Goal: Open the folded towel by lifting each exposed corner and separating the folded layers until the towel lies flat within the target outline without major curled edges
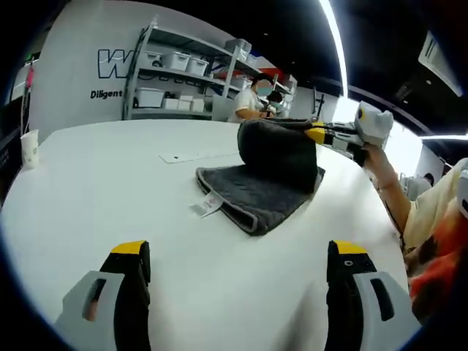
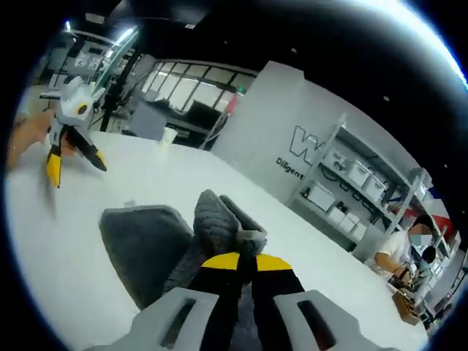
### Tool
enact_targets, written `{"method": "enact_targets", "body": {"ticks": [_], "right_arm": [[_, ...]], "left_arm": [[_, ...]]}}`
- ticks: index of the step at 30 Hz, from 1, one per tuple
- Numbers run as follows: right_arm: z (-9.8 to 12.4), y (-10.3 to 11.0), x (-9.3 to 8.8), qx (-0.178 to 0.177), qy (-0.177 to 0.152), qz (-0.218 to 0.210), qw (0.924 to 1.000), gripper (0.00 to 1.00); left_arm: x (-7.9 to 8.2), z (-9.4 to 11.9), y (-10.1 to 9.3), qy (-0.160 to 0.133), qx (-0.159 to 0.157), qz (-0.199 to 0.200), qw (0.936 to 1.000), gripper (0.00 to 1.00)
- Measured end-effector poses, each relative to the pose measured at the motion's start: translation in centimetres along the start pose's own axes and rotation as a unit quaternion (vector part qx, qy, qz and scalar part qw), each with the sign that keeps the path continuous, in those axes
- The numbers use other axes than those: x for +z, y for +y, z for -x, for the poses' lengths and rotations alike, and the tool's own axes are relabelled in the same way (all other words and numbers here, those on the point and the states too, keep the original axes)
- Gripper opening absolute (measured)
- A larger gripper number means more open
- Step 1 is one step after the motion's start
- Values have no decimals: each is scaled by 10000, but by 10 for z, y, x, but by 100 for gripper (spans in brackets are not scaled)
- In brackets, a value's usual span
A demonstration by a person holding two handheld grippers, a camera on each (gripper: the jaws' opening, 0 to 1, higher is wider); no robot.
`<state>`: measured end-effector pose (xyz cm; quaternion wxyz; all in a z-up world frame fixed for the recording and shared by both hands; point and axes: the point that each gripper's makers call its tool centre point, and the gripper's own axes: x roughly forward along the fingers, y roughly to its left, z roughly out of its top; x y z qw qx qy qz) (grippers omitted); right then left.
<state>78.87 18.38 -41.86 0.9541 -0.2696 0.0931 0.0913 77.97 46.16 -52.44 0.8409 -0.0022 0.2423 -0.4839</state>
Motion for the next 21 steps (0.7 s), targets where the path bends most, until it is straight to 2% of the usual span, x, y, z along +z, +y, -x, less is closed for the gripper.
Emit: {"method": "enact_targets", "body": {"ticks": [12,21], "right_arm": [[34,-85,-32,-1018,213,-375,9939,0],[50,-125,-57,-1446,423,-539,9871,0]], "left_arm": [[-6,-4,1,130,-6,4,9999,99],[-10,-5,2,201,-19,3,9998,99]]}}
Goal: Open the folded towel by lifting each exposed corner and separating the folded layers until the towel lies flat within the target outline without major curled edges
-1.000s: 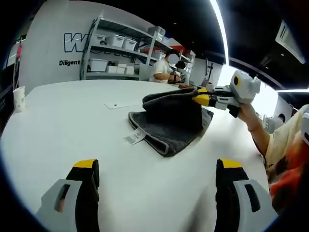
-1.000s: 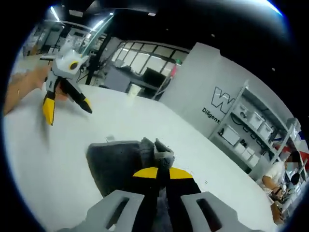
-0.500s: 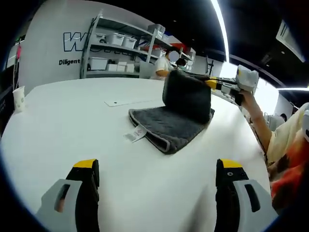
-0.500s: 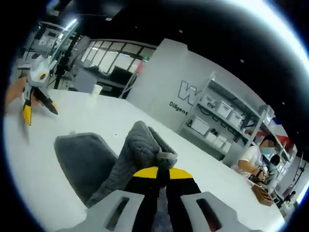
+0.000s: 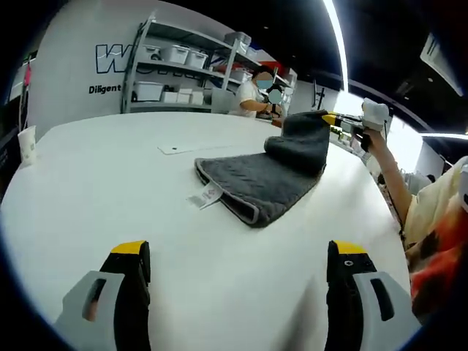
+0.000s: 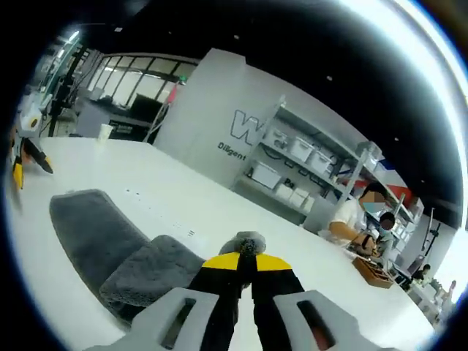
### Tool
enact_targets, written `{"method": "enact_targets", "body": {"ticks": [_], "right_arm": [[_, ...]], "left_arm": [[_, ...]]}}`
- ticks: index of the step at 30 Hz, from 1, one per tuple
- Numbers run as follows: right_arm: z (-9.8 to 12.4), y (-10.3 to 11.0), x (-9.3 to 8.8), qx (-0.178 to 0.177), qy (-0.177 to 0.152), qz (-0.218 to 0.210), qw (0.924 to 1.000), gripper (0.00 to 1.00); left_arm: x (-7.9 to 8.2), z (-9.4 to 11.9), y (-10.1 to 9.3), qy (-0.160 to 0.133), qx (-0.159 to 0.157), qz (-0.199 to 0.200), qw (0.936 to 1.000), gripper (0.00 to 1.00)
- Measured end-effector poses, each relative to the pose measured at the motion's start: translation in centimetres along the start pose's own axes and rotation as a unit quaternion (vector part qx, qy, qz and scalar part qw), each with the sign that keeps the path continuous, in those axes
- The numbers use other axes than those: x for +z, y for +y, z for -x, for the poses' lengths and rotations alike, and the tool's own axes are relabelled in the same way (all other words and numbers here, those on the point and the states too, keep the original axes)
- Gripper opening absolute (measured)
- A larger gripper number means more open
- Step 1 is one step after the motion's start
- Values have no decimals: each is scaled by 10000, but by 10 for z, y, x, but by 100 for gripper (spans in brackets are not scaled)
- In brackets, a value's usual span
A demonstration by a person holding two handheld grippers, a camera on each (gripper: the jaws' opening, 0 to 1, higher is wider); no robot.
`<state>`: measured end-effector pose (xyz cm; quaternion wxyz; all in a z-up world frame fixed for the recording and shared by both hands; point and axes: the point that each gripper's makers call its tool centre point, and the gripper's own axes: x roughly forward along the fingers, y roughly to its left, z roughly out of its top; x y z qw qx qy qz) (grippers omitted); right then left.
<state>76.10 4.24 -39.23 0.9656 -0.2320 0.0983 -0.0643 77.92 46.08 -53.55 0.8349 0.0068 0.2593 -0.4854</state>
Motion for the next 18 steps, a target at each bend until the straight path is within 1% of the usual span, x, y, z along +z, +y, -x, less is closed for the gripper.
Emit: {"method": "enact_targets", "body": {"ticks": [8,15,18], "right_arm": [[-1,-24,-14,-236,172,-40,9996,0],[-2,-41,-21,-378,269,-7,9989,0],[-3,-56,-28,-492,356,-32,9981,0]], "left_arm": [[0,1,1,0,10,-7,10000,99],[-1,1,2,15,23,-14,10000,99],[0,1,1,14,15,-26,10000,99]]}}
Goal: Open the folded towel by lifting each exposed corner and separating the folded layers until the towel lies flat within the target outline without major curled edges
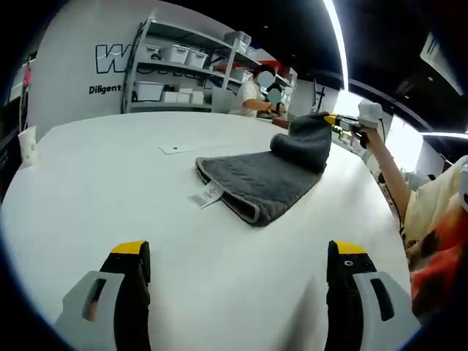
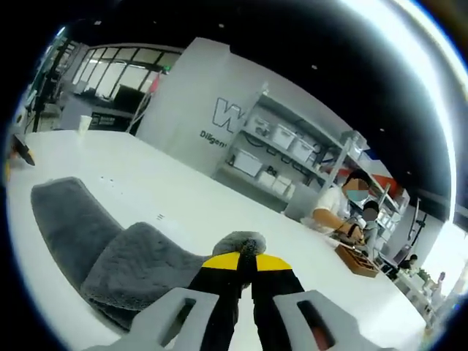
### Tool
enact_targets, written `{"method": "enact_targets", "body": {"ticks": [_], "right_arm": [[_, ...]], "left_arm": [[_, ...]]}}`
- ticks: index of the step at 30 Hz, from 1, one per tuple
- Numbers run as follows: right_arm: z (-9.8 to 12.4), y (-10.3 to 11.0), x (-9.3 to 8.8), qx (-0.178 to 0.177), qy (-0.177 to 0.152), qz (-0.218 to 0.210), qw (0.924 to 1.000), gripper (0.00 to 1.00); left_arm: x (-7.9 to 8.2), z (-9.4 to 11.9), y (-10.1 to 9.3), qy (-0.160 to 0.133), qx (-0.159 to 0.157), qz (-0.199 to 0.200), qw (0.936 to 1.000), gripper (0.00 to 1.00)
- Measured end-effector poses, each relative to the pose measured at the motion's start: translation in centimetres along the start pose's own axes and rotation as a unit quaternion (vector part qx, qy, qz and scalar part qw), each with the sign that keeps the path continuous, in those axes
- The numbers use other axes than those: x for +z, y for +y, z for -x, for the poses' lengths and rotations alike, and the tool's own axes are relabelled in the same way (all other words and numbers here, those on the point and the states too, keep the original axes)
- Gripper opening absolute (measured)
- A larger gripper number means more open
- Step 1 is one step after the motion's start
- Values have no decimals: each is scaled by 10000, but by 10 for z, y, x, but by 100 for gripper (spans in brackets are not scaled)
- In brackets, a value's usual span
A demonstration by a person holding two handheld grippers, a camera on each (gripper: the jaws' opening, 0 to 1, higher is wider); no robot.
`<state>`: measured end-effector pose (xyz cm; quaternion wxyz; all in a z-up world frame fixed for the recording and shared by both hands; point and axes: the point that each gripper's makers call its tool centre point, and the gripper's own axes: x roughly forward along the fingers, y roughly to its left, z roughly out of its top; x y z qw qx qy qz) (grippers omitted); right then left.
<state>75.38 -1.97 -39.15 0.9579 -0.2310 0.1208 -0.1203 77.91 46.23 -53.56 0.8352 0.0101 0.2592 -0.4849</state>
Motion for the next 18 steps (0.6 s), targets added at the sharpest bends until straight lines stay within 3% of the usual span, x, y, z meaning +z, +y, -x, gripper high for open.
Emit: {"method": "enact_targets", "body": {"ticks": [11,18], "right_arm": [[-1,-23,-36,-225,351,-166,9990,0],[-6,-47,-80,-483,810,-300,9951,0]], "left_arm": [[0,1,0,7,19,-6,10000,99],[3,1,-5,-59,-67,-5,10000,99]]}}
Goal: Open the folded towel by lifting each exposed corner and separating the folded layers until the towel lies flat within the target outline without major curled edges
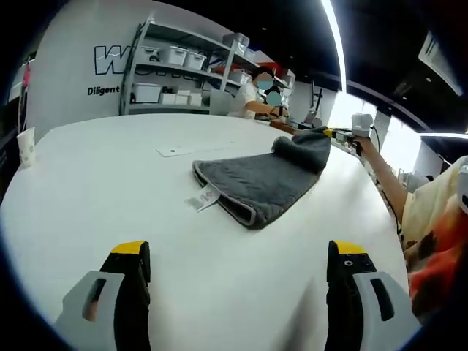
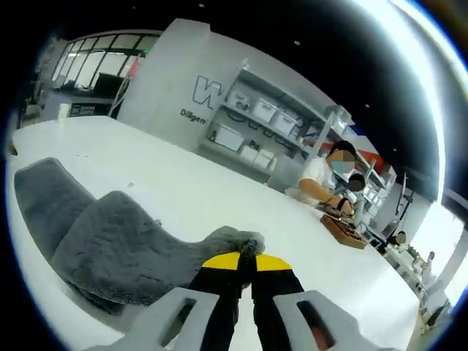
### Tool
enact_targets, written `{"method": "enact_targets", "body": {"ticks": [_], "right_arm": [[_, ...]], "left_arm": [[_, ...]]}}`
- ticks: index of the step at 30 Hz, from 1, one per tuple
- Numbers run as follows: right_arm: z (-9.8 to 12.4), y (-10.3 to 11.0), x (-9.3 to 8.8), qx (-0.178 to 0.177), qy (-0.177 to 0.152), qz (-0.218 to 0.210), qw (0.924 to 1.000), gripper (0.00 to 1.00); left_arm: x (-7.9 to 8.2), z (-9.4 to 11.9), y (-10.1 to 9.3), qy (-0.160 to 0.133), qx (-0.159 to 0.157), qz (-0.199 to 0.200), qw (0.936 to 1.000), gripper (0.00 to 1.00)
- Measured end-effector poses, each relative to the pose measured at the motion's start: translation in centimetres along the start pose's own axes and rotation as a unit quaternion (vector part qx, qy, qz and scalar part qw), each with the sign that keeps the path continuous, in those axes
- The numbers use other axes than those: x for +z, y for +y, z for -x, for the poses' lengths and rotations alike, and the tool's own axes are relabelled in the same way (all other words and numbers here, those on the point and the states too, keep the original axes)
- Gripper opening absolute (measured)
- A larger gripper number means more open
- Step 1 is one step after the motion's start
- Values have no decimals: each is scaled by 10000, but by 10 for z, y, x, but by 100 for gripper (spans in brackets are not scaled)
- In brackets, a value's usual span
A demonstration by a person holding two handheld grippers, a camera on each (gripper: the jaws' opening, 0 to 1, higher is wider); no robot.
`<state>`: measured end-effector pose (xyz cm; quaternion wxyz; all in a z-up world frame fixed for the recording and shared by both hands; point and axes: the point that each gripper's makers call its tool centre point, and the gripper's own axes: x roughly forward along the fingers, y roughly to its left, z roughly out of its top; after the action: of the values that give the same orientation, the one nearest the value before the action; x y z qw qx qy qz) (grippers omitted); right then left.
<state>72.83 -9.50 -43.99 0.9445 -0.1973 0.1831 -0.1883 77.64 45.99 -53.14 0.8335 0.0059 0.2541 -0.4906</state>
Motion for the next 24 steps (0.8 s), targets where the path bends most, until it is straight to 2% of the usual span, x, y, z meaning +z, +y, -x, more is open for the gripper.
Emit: {"method": "enact_targets", "body": {"ticks": [9,19,24], "right_arm": [[-22,-3,-59,-8,682,-9,9977,0],[-36,-3,-95,137,1056,-109,9943,0],[-38,-6,-111,94,1219,-114,9924,0]], "left_arm": [[-3,-1,2,52,15,26,10000,99],[-6,-3,4,107,31,46,9999,99],[-7,-2,4,117,41,53,9999,99]]}}
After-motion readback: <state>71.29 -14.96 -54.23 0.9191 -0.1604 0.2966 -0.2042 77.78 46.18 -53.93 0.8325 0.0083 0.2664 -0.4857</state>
